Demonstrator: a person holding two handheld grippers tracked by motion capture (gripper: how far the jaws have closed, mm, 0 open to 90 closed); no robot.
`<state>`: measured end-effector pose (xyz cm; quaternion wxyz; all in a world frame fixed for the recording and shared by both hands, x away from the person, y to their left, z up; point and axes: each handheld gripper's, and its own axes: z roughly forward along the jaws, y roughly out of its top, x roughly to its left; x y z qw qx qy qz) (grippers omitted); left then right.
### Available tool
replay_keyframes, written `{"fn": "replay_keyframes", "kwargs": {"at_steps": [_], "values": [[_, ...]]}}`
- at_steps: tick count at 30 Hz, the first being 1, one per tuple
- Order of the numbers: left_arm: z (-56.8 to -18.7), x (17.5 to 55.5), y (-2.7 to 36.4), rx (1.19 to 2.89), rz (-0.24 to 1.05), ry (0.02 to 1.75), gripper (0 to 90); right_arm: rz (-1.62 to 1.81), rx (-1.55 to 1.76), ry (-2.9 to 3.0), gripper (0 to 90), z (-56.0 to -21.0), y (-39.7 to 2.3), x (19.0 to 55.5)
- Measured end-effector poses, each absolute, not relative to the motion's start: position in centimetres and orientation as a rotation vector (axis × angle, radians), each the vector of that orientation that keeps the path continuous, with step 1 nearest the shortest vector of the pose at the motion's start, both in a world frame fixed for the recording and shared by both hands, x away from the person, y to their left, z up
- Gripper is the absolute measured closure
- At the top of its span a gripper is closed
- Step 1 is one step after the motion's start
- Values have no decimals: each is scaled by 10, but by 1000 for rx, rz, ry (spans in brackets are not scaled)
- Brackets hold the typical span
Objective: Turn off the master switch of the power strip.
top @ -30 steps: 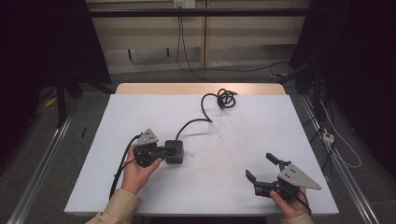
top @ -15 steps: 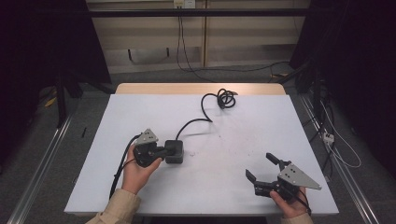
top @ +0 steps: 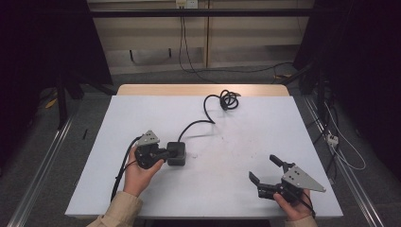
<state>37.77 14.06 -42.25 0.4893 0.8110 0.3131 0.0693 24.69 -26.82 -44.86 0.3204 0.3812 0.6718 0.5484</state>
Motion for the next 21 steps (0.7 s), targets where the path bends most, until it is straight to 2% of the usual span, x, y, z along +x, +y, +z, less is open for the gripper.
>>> {"fn": "replay_keyframes", "kwargs": {"at_steps": [21], "values": [[-421,379,146,1936,153,786,900,1441,1003,1760,63,-448,-268,247]]}}
